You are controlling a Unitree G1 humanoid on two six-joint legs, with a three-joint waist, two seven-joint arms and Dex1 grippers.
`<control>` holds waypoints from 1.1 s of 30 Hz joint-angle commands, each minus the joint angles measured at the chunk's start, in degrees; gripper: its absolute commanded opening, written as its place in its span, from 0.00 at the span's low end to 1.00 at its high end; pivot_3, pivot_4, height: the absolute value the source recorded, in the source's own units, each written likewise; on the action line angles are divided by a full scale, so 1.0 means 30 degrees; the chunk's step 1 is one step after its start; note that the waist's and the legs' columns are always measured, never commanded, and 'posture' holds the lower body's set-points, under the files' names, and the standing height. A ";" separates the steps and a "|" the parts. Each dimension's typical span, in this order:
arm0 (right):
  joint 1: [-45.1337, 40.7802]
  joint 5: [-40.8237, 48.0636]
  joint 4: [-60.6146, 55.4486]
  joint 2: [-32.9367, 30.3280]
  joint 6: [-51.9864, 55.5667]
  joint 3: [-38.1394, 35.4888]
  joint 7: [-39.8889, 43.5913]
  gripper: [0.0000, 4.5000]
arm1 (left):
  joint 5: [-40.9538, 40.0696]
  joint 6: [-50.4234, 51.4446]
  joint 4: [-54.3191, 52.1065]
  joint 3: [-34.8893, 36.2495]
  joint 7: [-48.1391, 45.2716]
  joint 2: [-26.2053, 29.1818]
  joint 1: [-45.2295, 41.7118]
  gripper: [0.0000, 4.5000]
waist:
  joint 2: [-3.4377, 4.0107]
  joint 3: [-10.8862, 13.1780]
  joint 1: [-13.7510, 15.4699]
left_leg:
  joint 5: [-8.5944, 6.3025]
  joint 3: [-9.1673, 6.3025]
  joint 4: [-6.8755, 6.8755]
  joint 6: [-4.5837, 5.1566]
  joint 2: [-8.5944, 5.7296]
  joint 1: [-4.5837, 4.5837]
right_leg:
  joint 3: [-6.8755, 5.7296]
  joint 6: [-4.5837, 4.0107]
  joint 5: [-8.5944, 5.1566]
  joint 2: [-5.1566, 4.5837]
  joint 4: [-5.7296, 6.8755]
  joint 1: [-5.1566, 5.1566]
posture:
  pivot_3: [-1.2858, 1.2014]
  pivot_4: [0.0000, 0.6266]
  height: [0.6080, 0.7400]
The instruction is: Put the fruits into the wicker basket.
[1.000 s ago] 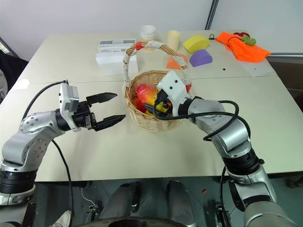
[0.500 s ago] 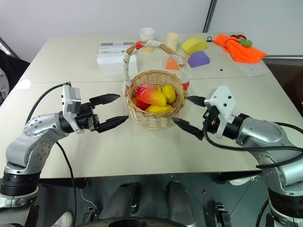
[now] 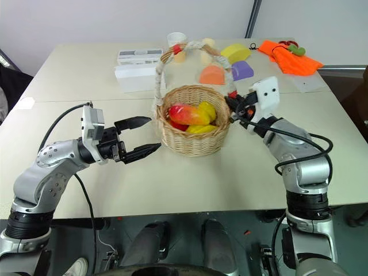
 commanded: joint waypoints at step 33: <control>0.8608 -0.0075 -0.1107 -0.2752 -0.6759 -0.1989 0.6288 0.75 | 0.4202 -0.4852 0.6958 0.5898 0.4030 0.0325 0.6089 1.00 | 0.0051 -0.0023 -0.0088 | -0.0023 0.0179 -0.0032 0.0040 0.0191 0.0192 | 0.0104 -0.0097 -0.0019 0.0120 0.0021 0.0084 | 0.52 0.24 1.00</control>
